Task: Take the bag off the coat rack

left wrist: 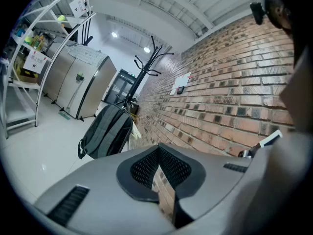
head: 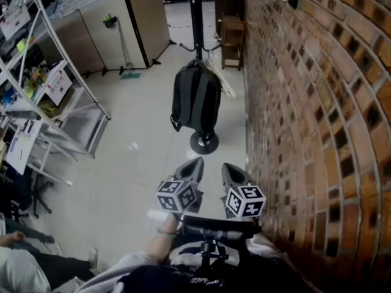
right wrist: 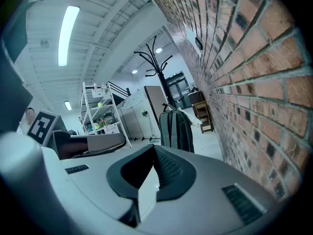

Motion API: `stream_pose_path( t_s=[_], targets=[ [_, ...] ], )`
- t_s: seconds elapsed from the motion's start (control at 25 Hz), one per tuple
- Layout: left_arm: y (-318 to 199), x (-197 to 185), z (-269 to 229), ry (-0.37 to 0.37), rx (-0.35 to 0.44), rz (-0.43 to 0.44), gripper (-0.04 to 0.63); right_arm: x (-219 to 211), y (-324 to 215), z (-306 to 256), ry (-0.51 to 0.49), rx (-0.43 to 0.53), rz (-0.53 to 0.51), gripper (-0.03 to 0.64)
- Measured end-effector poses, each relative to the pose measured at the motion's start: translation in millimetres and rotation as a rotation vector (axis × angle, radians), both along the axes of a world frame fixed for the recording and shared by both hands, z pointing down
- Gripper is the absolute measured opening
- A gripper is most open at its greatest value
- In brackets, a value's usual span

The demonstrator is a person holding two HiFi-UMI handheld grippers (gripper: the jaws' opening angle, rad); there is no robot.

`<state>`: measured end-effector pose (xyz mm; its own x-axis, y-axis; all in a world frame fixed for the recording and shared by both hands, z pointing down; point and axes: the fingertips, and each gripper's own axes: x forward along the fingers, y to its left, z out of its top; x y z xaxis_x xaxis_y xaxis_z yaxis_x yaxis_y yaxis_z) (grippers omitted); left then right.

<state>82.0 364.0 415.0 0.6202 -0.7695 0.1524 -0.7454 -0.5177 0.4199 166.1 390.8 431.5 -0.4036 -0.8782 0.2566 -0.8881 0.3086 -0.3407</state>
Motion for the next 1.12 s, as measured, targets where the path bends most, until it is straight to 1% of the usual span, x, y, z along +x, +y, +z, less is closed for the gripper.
stream_pose_path(
  t_s=[0.32,0.56,0.72,0.92,1.12],
  targets=[
    [-8,9,4,0.002,-0.028,-0.011,0.006,13,-10,10,-0.008,-0.027,-0.010,0.000],
    [-38,7,5,-0.009,-0.037,-0.018,0.006,10,-37,14,-0.014,-0.039,-0.020,0.000],
    [-79,7,8,-0.001,-0.043,0.000,0.005,9,-77,21,-0.004,-0.057,-0.013,0.000],
    [-146,2,4,0.030,-0.045,0.019,0.005,5,-141,24,0.000,-0.069,0.005,0.000],
    [-210,1,-13,0.050,-0.034,0.080,0.006,-3,-203,22,0.001,-0.071,0.010,0.000]
  ],
)
